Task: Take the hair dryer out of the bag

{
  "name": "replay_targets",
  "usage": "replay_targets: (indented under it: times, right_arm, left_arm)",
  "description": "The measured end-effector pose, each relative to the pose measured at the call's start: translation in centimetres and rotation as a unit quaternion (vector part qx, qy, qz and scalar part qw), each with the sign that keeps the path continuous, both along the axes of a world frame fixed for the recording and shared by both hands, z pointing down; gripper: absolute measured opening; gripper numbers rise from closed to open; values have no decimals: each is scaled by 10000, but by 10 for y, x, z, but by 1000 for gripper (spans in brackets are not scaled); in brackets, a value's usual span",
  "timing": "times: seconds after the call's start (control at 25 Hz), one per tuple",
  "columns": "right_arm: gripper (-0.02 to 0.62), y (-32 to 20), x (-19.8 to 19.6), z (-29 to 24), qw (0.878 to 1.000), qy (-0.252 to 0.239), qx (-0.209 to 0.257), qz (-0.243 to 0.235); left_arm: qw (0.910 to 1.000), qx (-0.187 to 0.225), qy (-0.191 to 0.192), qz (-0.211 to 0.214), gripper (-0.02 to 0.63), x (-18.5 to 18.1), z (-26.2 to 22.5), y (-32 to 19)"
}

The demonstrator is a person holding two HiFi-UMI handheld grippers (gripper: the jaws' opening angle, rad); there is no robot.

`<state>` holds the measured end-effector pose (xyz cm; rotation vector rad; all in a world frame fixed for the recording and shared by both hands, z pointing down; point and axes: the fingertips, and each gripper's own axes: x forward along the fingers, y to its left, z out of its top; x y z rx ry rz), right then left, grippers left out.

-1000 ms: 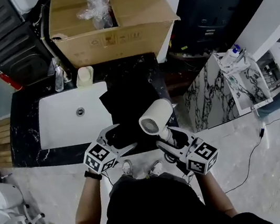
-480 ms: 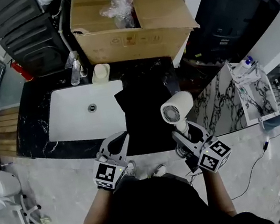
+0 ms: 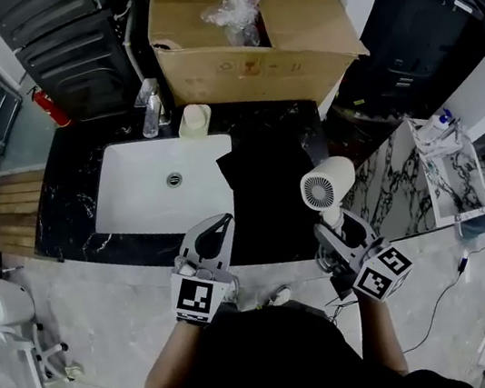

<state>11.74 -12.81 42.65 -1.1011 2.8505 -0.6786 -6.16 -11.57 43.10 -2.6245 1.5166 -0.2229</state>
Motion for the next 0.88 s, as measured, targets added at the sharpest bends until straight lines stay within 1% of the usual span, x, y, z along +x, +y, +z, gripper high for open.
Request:
replay_targets:
  times: [0.04, 0.16, 0.36, 0.48, 0.68, 0.88]
  right_arm:
    - [229, 0, -1, -2, 10000, 11, 27, 27]
    - [227, 1, -2, -7, 9998, 67, 126, 120]
    - [227, 1, -2, -14, 9988, 219, 278, 330]
    - [227, 3, 2, -16, 9980, 239, 290, 507]
    - [227, 4, 8, -23, 9959, 356, 297, 770]
    - [227, 1, 8, -31, 9952, 435, 285, 829]
  left_arm:
    - [10000, -17, 29, -49, 20, -4, -1, 3]
    - [9989, -167, 303, -311, 20, -17, -8, 9]
    - [9979, -140, 364, -525, 20, -37, -15, 20]
    - [9972, -150, 387, -624, 20, -52, -19, 25]
    - [9969, -85, 453, -633, 20, -64, -26, 24]
    - [9976, -74, 484, -482, 20, -59, -26, 22]
